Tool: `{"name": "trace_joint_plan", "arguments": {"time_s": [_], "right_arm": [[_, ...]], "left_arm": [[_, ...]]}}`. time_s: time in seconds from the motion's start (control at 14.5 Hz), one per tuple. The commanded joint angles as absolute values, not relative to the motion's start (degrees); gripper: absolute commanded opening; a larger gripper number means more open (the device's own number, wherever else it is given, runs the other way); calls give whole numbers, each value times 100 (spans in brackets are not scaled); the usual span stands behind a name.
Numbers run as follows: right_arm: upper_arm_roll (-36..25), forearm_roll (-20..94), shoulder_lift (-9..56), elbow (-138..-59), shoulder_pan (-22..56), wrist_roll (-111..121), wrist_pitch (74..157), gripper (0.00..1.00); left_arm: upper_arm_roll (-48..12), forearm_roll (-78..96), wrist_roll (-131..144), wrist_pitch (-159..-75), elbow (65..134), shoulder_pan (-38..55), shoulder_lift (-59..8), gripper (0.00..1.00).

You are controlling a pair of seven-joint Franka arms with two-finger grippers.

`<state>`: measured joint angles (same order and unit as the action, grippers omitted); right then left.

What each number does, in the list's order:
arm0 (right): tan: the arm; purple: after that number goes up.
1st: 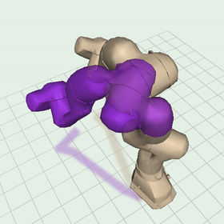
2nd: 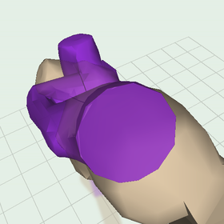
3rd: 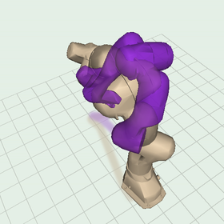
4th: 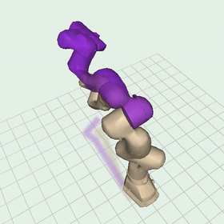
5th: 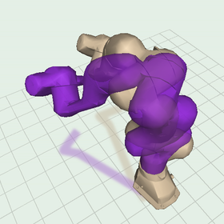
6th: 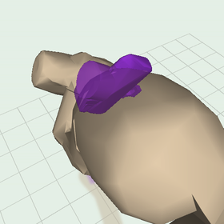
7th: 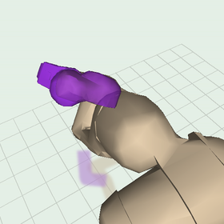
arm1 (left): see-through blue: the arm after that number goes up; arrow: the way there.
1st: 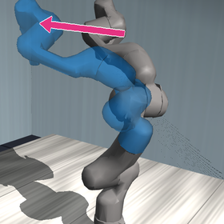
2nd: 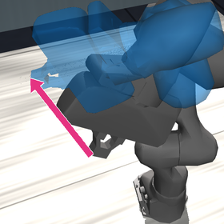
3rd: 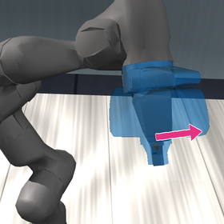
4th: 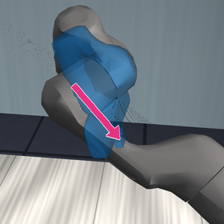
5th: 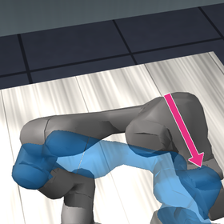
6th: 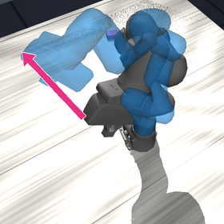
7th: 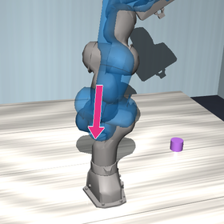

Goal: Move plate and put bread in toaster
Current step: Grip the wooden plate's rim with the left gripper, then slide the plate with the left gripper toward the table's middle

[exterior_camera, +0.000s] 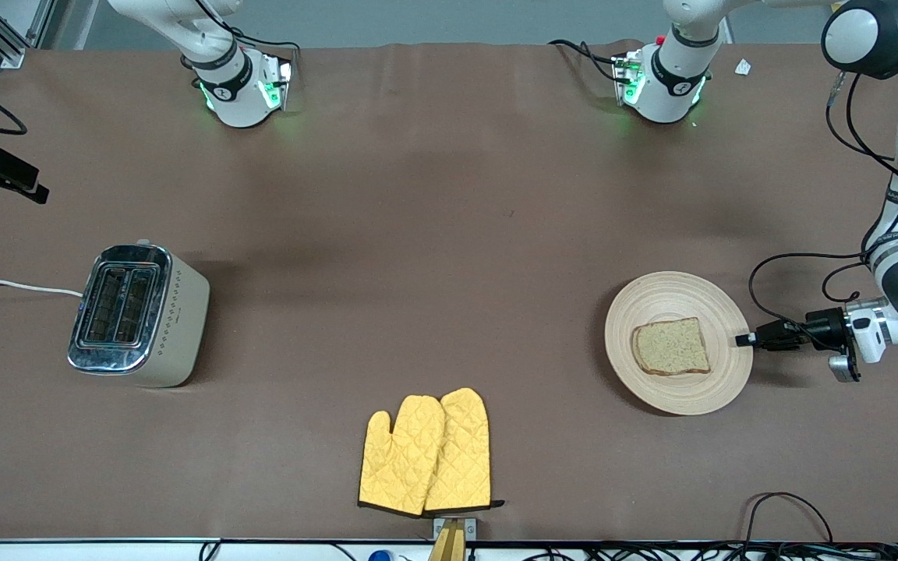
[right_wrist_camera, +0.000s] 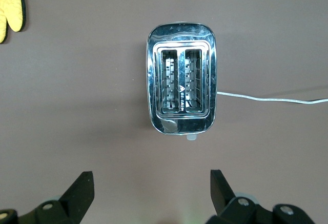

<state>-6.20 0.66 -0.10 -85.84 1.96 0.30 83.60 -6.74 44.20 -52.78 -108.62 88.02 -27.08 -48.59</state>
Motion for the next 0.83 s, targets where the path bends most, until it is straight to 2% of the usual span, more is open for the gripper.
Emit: {"name": "trace_joint_plan", "arguments": {"time_s": [0.0,0.21,0.48,0.76], "right_arm": [[-562,44,-70,-8622,149,-53,8323,100],[-562,44,-70,-8622,149,-53,8323,100],[-562,44,-62,-8622,149,-53,8323,100],[-562,44,-70,-8622,149,-53,8323,100]], "left_arm": [[-694,4544,-5396,-10828,8719,-2733,-4966,12],[-712,4544,-5397,-10776,8710,-2733,-4948,2],[-1010,4561,-5396,-10556,8666,-2725,-4904,1],[-1738,4631,-5239,-10529,8666,-2699,-4860,1]]}}
